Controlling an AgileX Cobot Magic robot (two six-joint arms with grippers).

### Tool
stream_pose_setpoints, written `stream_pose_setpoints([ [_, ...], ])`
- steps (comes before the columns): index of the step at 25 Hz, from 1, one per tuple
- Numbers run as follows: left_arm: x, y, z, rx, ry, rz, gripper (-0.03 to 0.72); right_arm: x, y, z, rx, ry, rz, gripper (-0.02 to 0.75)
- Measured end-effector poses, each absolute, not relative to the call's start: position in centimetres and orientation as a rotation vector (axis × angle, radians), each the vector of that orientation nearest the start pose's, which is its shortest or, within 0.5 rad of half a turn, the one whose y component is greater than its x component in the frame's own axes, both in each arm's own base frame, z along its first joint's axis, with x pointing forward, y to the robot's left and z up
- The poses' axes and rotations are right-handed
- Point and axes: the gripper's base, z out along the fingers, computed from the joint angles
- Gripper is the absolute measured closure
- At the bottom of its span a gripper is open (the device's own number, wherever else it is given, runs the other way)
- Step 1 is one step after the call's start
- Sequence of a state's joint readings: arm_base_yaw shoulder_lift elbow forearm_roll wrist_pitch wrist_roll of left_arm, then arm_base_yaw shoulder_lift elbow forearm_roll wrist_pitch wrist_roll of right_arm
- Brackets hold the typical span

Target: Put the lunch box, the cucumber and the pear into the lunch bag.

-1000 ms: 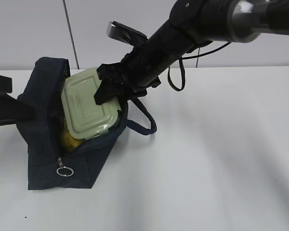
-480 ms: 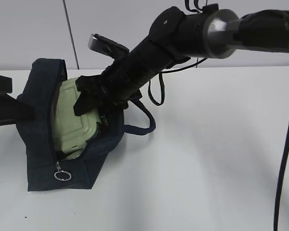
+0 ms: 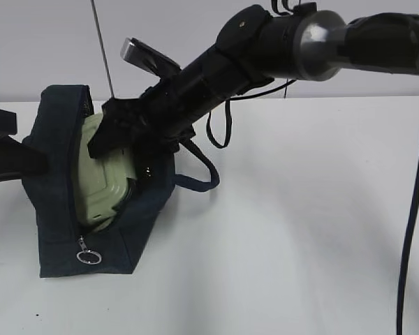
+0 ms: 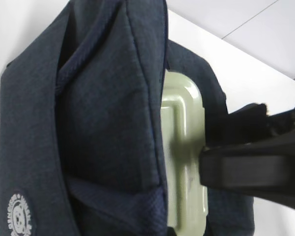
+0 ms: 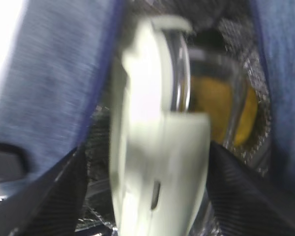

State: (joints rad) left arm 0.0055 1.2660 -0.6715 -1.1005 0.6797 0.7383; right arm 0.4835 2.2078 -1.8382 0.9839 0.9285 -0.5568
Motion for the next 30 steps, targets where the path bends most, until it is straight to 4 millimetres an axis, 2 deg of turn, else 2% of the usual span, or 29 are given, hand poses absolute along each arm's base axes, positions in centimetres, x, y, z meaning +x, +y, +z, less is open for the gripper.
stream_pose_setpoints([
  [6, 23.1, -5.0, 24.4, -0.038, 2.397, -0.834, 0.704, 41.1, 27.6, 26.4, -0.824, 2.349, 1.131, 0.16],
  [10, 23.1, -5.0, 24.4, -0.039, 2.397, -0.836, 0.704, 41.4, 26.9, 28.2, -0.893, 2.383, 0.992, 0.16],
  [13, 23.1, -5.0, 24.5, -0.042, 2.396, -0.839, 0.704, 41.5, 26.0, 28.7, -0.907, 2.464, 0.841, 0.16],
  [16, 23.2, -5.0, 24.5, -0.042, 2.396, -0.838, 0.704, 41.5, 25.0, 28.5, -0.914, 2.55, 0.678, 0.16],
  [20, 23.2, -5.0, 24.5, -0.043, 2.395, -0.839, 0.704, 41.8, 24.4, 28.2, -0.904, 2.59, 0.568, 0.16],
  [25, 23.2, -5.0, 24.5, -0.043, 2.395, -0.839, 0.704, 41.7, 24.5, 27.9, -0.894, 2.603, 0.6, 0.16],
  [30, 23.2, -5.0, 24.5, -0.044, 2.395, -0.838, 0.704, 42.3, 25.1, 25.7, -0.885, 2.65, 0.649, 0.16],
])
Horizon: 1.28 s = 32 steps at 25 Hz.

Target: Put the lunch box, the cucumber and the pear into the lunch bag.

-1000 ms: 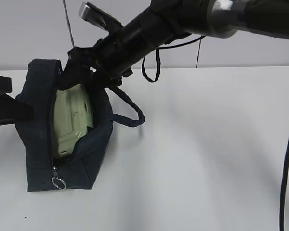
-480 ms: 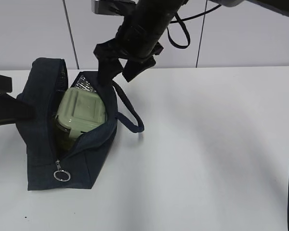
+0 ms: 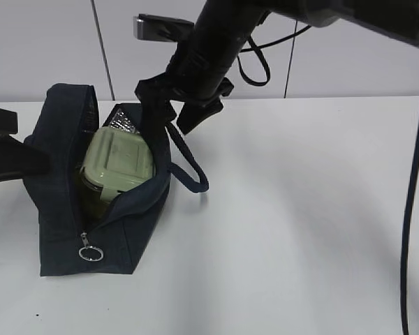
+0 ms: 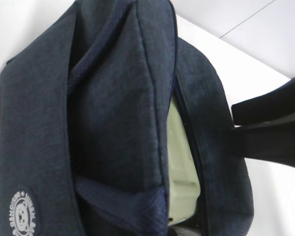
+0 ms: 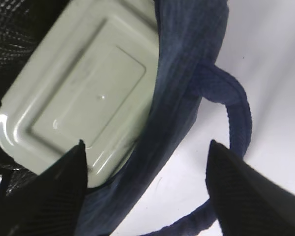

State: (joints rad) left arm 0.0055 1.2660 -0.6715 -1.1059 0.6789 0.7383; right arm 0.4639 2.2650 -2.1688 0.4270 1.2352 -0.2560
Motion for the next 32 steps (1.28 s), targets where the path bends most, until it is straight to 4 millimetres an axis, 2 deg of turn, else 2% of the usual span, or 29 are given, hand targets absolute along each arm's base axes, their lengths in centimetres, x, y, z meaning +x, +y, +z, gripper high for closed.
stream_pose_setpoints([
  [3, 23.2, -5.0, 24.5, -0.045, 2.394, -0.839, 0.704, 42.7, 25.4, 23.9, -0.884, 2.687, 0.656, 0.174],
  [6, 23.2, -5.0, 24.5, -0.045, 2.394, -0.839, 0.704, 42.8, 25.6, 22.8, -0.879, 2.71, 0.68, 0.252],
  [9, 23.2, -5.0, 24.5, -0.044, 2.394, -0.837, 0.704, 42.9, 25.7, 22.5, -0.876, 2.715, 0.689, 0.421],
  [10, 23.2, -5.0, 24.5, -0.044, 2.394, -0.837, 0.704, 42.9, 25.7, 22.5, -0.876, 2.715, 0.689, 0.507],
  [13, 23.2, -5.0, 24.5, -0.045, 2.392, -0.834, 0.704, 42.9, 25.7, 22.5, -0.875, 2.715, 0.691, 0.683],
  [14, 23.2, -5.0, 24.5, -0.044, 2.392, -0.832, 0.704, 42.9, 25.7, 22.5, -0.874, 2.716, 0.689, 0.715],
  [18, 23.3, -5.0, 24.6, -0.05, 2.373, -0.849, 0.704, 43.0, 25.5, 22.4, -0.884, 2.719, 0.648, 0.732],
  [26, 23.8, -5.5, 24.9, -0.05, 2.297, -0.939, 0.704, 43.4, 24.5, 22.5, -0.926, 2.717, 0.459, 0.732],
  [32, 24.4, -6.6, 24.3, -0.057, 2.287, -1.032, 0.704, 43.0, 23.2, 25.6, -0.909, 2.667, 0.316, 0.732],
])
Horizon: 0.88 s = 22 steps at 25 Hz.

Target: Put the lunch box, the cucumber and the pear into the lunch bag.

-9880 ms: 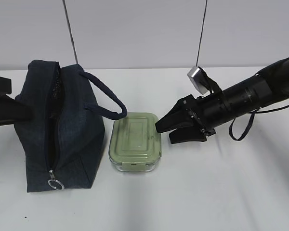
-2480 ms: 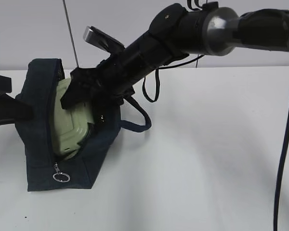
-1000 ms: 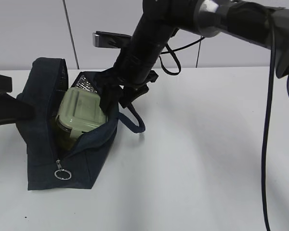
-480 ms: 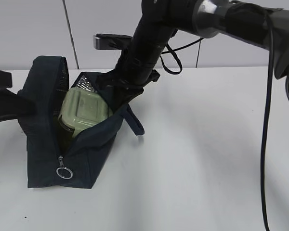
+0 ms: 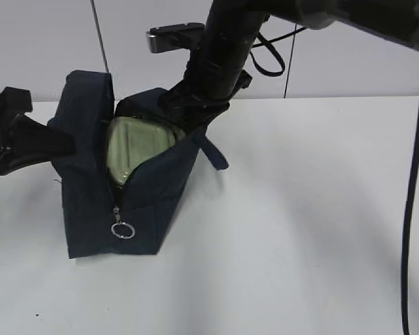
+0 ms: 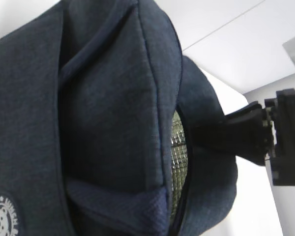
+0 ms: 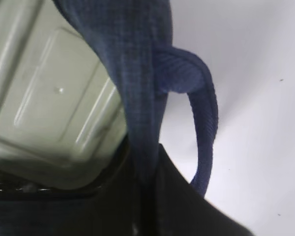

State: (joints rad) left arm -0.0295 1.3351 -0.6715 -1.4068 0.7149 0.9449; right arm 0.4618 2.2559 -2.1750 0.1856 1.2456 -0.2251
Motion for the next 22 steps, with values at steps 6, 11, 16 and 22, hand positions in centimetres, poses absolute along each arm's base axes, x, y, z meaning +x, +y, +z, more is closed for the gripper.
stream_pose_setpoints([
  [6, 24.7, -9.9, 23.7, 0.022, 2.279, -1.066, 0.704, 42.5, 21.4, 29.0, -0.864, 2.624, 0.165, 0.732],
  [11, 25.6, -12.2, 24.7, 0.106, 2.252, -1.068, 0.704, 42.0, 18.9, 30.5, -0.801, 2.641, 0.122, 0.732],
  [16, 26.7, -14.1, 25.0, 0.155, 2.247, -1.097, 0.704, 41.3, 15.0, 30.0, -0.697, 2.738, 0.142, 0.732],
  [22, 27.1, -15.7, 23.4, 0.176, 2.305, -1.146, 0.704, 40.6, 13.9, 28.6, -0.668, 2.804, 0.209, 0.732],
])
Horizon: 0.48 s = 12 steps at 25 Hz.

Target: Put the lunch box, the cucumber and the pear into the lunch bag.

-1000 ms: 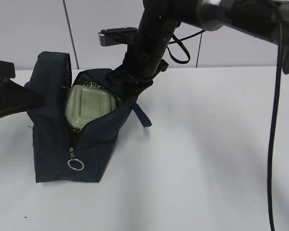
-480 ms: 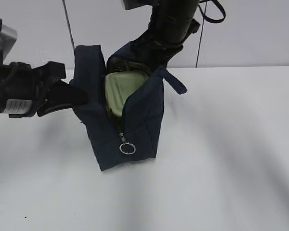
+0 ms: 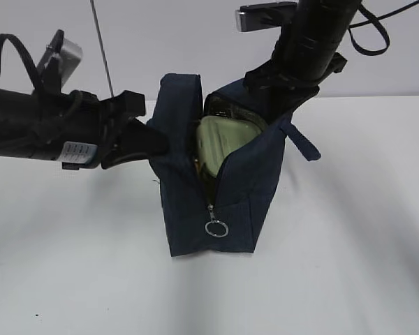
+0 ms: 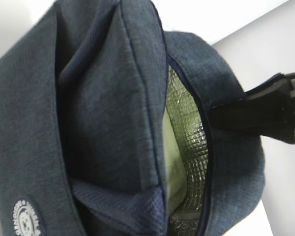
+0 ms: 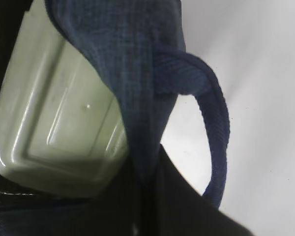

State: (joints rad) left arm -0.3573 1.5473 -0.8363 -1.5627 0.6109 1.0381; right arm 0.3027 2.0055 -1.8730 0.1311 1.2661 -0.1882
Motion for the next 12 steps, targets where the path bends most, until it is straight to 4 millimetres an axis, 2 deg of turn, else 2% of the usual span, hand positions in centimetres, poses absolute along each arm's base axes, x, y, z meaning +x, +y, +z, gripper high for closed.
stream_pose_setpoints([
  [5, 27.32, -15.88, 22.67, 0.156, 2.326, -1.157, 0.704, 40.62, 14.04, 28.45, -0.674, 2.804, 0.222, 0.724],
  [7, 27.36, -15.87, 22.65, 0.149, 2.325, -1.155, 0.704, 40.68, 14.3, 28.15, -0.676, 2.809, 0.26, 0.684],
  [9, 27.38, -15.85, 22.65, 0.147, 2.325, -1.151, 0.704, 40.74, 14.57, 28.07, -0.671, 2.801, 0.298, 0.58],
  [12, 27.41, -15.83, 22.64, 0.145, 2.325, -1.147, 0.704, 40.68, 14.83, 28.13, -0.664, 2.798, 0.343, 0.374],
])
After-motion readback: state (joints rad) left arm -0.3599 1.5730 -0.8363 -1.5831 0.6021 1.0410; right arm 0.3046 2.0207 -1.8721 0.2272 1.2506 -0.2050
